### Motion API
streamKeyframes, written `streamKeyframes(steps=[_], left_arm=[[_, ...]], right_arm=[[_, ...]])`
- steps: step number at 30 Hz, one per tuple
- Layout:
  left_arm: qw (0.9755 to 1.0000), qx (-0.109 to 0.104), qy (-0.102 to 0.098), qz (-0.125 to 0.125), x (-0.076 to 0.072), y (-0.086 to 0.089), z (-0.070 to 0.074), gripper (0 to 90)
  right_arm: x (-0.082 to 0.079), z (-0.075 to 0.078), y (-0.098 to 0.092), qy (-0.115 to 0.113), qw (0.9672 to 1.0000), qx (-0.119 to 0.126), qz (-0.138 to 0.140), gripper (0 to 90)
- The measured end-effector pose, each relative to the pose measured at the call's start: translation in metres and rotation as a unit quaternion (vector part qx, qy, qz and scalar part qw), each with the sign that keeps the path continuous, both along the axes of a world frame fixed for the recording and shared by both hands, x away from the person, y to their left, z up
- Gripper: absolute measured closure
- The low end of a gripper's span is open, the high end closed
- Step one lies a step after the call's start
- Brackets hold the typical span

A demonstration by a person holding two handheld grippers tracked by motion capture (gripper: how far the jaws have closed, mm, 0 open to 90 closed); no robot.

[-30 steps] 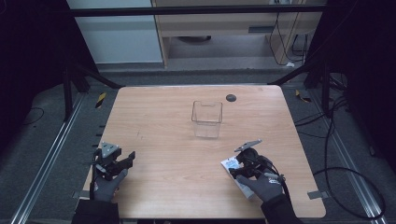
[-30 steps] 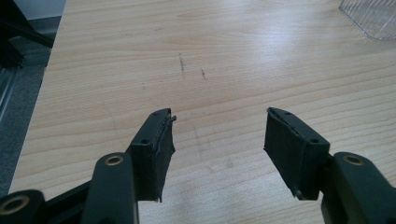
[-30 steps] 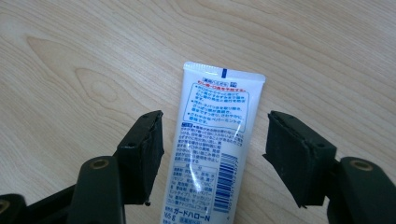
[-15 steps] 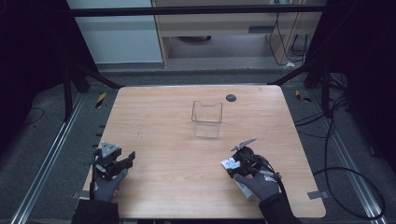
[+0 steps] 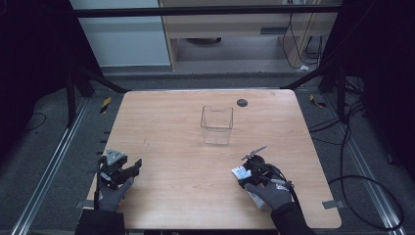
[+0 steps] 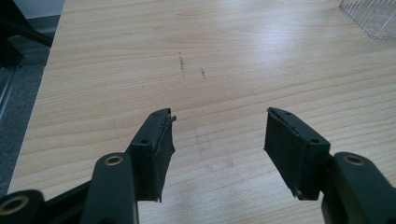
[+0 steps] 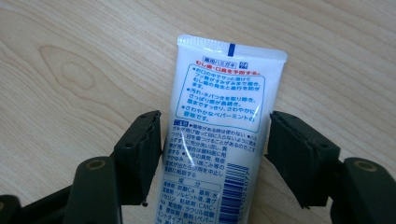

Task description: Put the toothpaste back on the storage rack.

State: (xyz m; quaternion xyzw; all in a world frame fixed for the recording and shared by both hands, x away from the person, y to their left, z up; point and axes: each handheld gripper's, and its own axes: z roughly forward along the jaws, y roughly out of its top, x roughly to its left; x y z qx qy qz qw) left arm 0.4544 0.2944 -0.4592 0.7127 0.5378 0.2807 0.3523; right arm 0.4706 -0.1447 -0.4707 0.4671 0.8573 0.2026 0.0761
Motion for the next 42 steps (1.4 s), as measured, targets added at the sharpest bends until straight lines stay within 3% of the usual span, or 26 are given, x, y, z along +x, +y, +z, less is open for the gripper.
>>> streamKeyframes(steps=[11, 17, 23, 26, 27, 35, 39, 42], left_arm=[[1.0000, 0.000, 0.000, 0.000, 0.000, 0.000, 0.000, 40.8], [1.0000, 0.000, 0.001, 0.000, 0.000, 0.000, 0.000, 40.8], [1.0000, 0.001, 0.000, 0.000, 0.000, 0.000, 0.000, 40.7], [1.0000, 0.001, 0.000, 0.000, 0.000, 0.000, 0.000, 40.7], [1.0000, 0.001, 0.000, 0.000, 0.000, 0.000, 0.000, 40.7], [1.0000, -0.001, 0.001, 0.000, 0.000, 0.000, 0.000, 40.7], [1.0000, -0.001, 0.001, 0.001, 0.001, 0.001, 0.000, 40.7], [1.0000, -0.001, 0.001, 0.001, 0.000, 0.000, 0.000, 40.7]], right_arm=[[0.002, -0.005, 0.000, 0.011, 0.9999, -0.001, -0.005, 34.3], [0.001, -0.005, 0.002, 0.005, 0.9999, -0.013, -0.003, 35.0], [-0.001, -0.004, 0.006, 0.004, 0.9997, -0.022, -0.004, 41.7], [-0.001, -0.003, 0.003, 0.009, 0.9998, -0.013, -0.010, 45.7], [-0.001, -0.002, 0.002, 0.011, 0.9998, -0.005, -0.013, 51.8], [-0.005, 0.009, -0.004, 0.003, 0.9999, 0.002, -0.016, 67.8], [-0.006, 0.012, -0.006, 0.006, 0.9999, 0.003, -0.011, 70.5], [-0.008, 0.018, -0.010, 0.008, 0.9998, 0.016, -0.009, 72.0]])
